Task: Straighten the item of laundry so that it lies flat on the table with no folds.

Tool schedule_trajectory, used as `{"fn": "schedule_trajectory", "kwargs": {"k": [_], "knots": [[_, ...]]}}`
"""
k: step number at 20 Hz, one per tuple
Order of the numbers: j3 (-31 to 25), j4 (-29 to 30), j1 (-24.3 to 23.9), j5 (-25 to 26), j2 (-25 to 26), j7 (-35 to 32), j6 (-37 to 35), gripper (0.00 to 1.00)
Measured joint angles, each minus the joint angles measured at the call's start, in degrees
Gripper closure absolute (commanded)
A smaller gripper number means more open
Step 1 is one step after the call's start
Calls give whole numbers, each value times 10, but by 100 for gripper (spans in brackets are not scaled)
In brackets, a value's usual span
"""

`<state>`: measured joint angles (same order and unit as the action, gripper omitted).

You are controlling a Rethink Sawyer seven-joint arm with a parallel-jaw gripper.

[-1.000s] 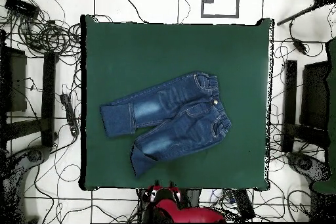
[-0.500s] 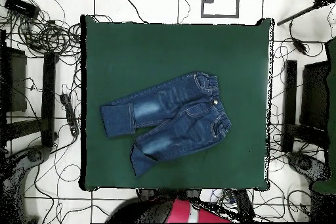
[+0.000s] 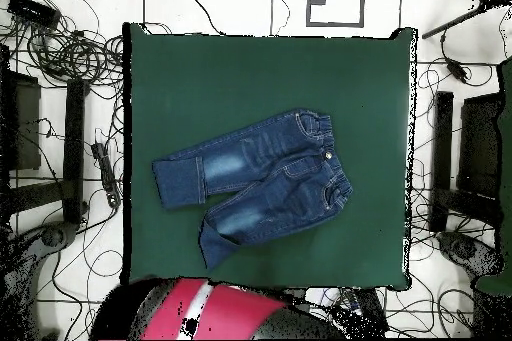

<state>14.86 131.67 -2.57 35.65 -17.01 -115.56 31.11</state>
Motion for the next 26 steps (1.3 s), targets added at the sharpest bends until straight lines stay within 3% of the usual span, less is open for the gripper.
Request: {"fn": "schedule_trajectory", "kwargs": {"k": [15, 26], "knots": [[9, -26, 65, 0, 16, 0, 1, 0], [9, -59, 114, -26, 67, 0, 1, 0]]}}
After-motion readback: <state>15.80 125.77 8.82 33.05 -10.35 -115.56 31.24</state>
